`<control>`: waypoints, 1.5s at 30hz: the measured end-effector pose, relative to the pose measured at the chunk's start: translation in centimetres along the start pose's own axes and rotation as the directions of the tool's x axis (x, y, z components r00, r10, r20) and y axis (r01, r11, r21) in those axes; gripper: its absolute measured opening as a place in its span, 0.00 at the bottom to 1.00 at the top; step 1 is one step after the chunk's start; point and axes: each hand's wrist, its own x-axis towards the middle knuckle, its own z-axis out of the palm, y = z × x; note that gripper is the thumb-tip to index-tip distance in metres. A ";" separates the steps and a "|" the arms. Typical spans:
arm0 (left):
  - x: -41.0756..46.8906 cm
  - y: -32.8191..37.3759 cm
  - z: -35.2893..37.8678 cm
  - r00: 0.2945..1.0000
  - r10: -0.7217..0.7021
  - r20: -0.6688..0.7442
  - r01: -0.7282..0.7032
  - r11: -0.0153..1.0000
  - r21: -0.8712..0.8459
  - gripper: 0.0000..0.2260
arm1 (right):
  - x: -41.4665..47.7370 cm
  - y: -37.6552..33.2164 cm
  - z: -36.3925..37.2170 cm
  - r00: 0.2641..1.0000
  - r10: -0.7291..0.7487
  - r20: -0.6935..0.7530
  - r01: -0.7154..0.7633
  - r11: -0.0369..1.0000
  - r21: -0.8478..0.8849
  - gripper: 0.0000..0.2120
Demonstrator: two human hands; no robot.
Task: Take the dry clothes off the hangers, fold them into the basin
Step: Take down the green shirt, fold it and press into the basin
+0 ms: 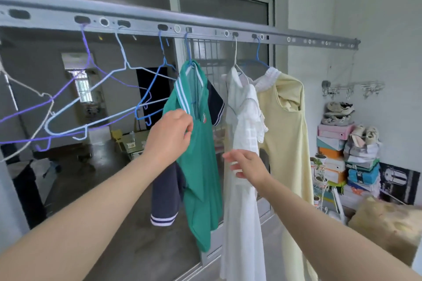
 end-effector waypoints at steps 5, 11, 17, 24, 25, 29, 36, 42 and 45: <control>4.9 -2.7 -0.7 0.985 -0.018 -0.172 0.023 0.999 0.026 0.16 | 3.4 -4.7 2.1 0.998 -0.064 -0.017 0.065 0.997 0.051 0.15; 8.7 -5.9 -0.3 0.944 -0.326 0.050 0.319 0.863 -0.392 0.15 | 7.4 -8.4 5.0 0.979 -0.192 -0.067 0.191 0.981 -0.023 0.13; 10.6 -7.1 -0.4 0.988 -0.113 0.108 0.147 0.908 -0.393 0.17 | 9.2 -10.6 7.6 0.983 -0.144 0.111 0.141 0.989 0.036 0.08; 11.5 -7.9 -1.9 0.934 0.165 0.317 -0.174 0.985 0.002 0.36 | 9.3 -10.7 8.3 0.963 -0.176 0.203 0.190 0.981 -0.050 0.09; 11.6 -8.0 -2.1 0.928 0.184 0.325 -0.210 0.977 0.046 0.34 | 9.3 -10.8 8.4 0.971 -0.134 0.199 0.146 0.988 -0.047 0.14; 11.4 -9.2 -2.3 0.930 0.239 0.278 -0.281 0.952 0.119 0.22 | 10.5 -9.7 8.3 0.976 -0.078 0.201 0.074 0.997 0.027 0.21; 9.3 -10.1 -2.5 0.923 0.345 0.168 -0.335 0.938 -0.089 0.16 | 11.3 -10.4 9.0 0.935 -0.262 0.241 0.321 0.911 -0.257 0.13; 7.6 -9.9 -3.2 0.888 0.379 0.260 -0.402 0.915 0.041 0.13 | 11.6 -10.2 9.7 0.835 -0.510 0.206 0.531 0.648 -0.547 0.07; 7.1 -11.0 -3.1 0.894 0.364 0.261 -0.380 0.925 0.015 0.14 | 12.1 -9.7 10.1 0.812 -0.542 0.216 0.545 0.570 -0.615 0.08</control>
